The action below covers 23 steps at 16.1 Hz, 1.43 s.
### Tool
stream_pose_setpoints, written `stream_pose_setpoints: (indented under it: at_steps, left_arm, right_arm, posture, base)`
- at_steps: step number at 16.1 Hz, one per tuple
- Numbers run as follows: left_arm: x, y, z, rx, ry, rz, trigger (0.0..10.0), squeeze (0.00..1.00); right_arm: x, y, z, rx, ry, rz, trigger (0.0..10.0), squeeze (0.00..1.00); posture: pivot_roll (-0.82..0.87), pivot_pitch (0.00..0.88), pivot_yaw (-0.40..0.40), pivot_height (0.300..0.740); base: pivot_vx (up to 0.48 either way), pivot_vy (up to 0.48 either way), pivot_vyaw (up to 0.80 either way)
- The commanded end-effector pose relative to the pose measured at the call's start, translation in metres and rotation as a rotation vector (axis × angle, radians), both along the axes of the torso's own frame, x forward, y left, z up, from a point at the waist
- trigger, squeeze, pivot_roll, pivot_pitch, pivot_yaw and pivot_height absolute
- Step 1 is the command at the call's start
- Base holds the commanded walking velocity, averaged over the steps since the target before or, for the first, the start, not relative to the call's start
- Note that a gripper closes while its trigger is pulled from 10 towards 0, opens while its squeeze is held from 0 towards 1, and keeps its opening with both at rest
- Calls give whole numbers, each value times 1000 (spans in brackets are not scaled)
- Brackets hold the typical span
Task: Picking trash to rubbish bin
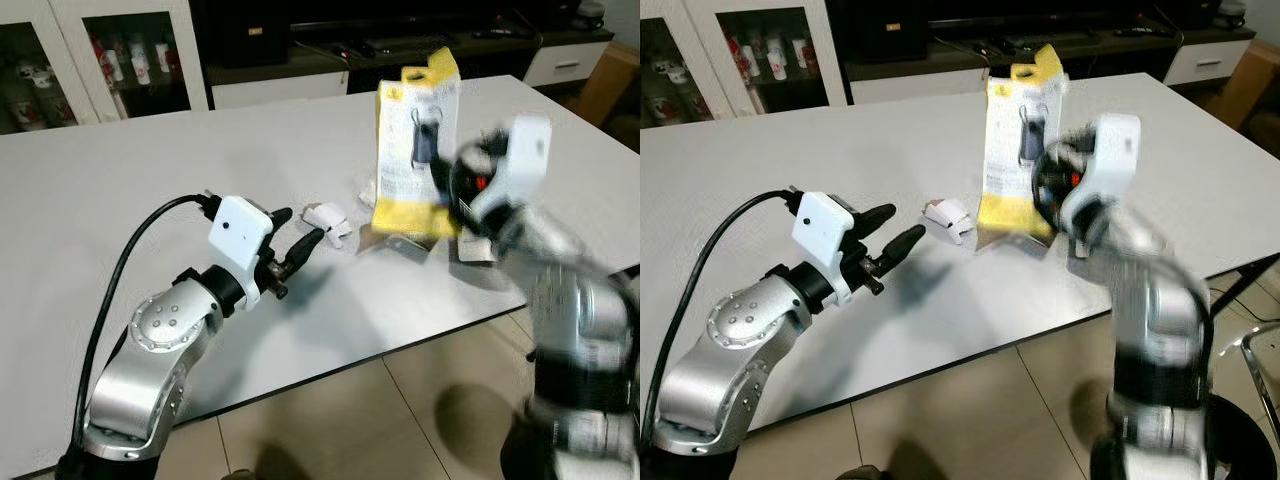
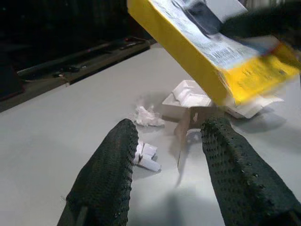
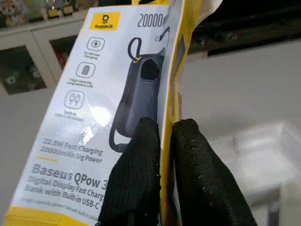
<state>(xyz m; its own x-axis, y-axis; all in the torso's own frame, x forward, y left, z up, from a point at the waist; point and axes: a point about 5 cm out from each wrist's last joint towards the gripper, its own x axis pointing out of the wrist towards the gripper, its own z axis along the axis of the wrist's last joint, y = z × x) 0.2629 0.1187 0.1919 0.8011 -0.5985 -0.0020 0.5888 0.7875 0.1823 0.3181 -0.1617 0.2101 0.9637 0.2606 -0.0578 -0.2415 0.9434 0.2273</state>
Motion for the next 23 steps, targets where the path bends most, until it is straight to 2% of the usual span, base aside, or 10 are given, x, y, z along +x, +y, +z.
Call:
stream_pose_setpoints:
  at_steps: [1,6,10,11,12,14,17,18,20,23]
  left_arm:
    - [-2,-3,-3,22,1,-3,10000,0]
    - [-2,-2,-2,-3,-11,43,10000,0]
    - [2,0,2,3,-27,46,10000,0]
    - [3,1,5,1,-32,47,10000,0]
    - [3,1,8,-11,-38,59,10000,0]
    - [3,2,5,-13,-41,109,10000,0]
    - [4,7,1,20,-50,167,10000,0]
    - [5,9,-2,40,-48,178,10000,0]
    - [5,11,-3,44,-47,198,10000,0]
    - [6,15,-2,-19,-41,262,10000,0]
  right_arm:
    - [-9,-1,-3,-7,0,-1,10000,0]
    - [-30,2,-12,107,-38,-39,10000,0]
    - [-26,-6,39,381,-272,-54,10000,0]
    - [-26,-9,43,394,-287,-71,10000,0]
    - [-27,-15,48,383,-315,-93,10000,0]
    - [-30,-22,39,238,-295,-143,10000,0]
    - [-31,-17,18,-124,-261,-208,10000,0]
    - [-31,-16,10,-187,-250,-228,10000,0]
    - [-35,-18,2,-153,-249,-302,10000,0]
    - [-44,-16,-10,-206,-287,-337,10000,0]
  posture:
    - [-37,6,-37,740]
    - [-37,0,-38,740]
    - [-28,5,-18,740]
    - [-30,17,-15,740]
    - [-30,32,-22,740]
    - [-33,37,-36,740]
    - [-34,39,-37,740]
    - [-33,36,-35,740]
    - [-30,34,-38,740]
    - [-28,31,-49,740]
  base:
    - [0,0,0]
    - [0,0,0]
    - [0,0,0]
    - [0,0,0]
    - [0,0,0]
    - [0,0,0]
    - [0,0,-267]
    - [0,0,0]
    - [0,0,0]
    - [0,0,0]
